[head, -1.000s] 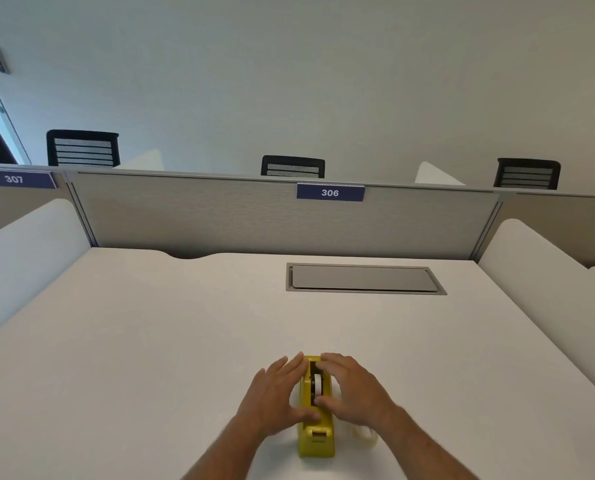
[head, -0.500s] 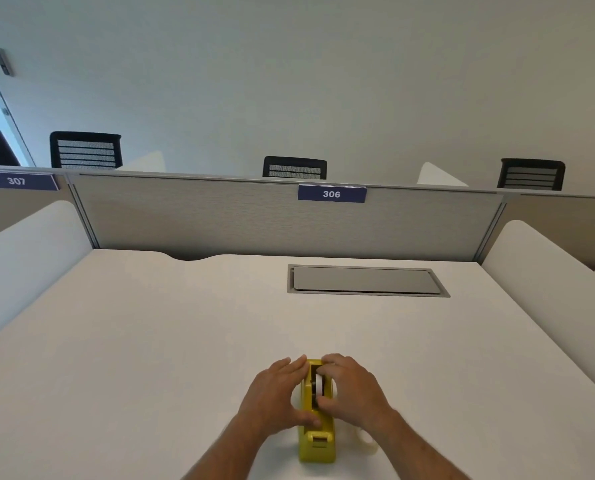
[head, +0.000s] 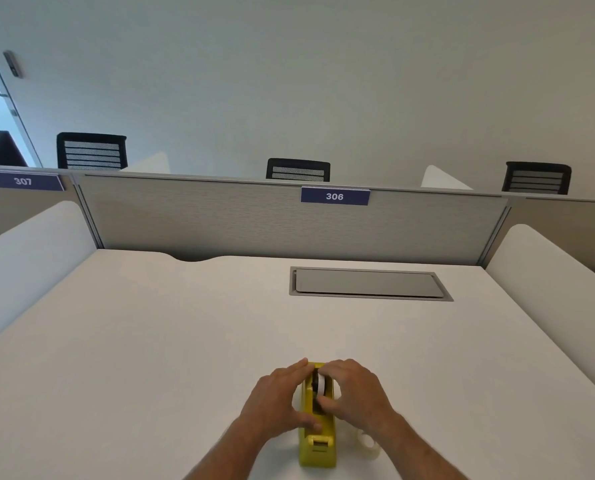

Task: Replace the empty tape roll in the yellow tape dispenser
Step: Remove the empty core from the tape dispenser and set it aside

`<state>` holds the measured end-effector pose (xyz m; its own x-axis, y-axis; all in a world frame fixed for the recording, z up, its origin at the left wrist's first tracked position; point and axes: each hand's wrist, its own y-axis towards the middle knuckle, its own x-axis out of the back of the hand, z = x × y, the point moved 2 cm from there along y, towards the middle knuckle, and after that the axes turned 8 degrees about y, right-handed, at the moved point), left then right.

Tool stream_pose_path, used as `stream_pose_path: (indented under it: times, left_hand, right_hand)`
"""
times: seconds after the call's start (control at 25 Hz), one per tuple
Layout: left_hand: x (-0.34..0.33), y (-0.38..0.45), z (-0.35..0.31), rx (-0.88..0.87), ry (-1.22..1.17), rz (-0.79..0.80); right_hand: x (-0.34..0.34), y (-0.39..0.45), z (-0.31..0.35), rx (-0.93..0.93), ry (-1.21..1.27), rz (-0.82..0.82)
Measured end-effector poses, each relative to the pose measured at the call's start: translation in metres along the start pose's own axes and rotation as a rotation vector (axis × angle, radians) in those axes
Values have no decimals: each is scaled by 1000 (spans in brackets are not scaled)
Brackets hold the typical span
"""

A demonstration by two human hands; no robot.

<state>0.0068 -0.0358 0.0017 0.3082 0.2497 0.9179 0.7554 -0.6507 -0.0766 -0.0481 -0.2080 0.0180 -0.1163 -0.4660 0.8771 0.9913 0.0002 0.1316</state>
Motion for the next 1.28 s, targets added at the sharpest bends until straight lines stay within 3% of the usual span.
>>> stream_pose_path:
  times: [0.48, 0.84, 1.08, 1.28]
  left_hand:
    - [6, 3, -10, -47, -62, -203]
    - [11, -8, -17, -210, -125, -381]
    - [8, -11, -24, -95, -426, -308]
    - [2, -3, -26, 71, -640, -356]
  right_hand:
    - [8, 0, 4, 42, 89, -65]
    - [19, -2, 7, -57, 464, 1]
    - [22, -1, 3, -165, 633, -114]
    - [21, 1, 1, -261, 680, -192]
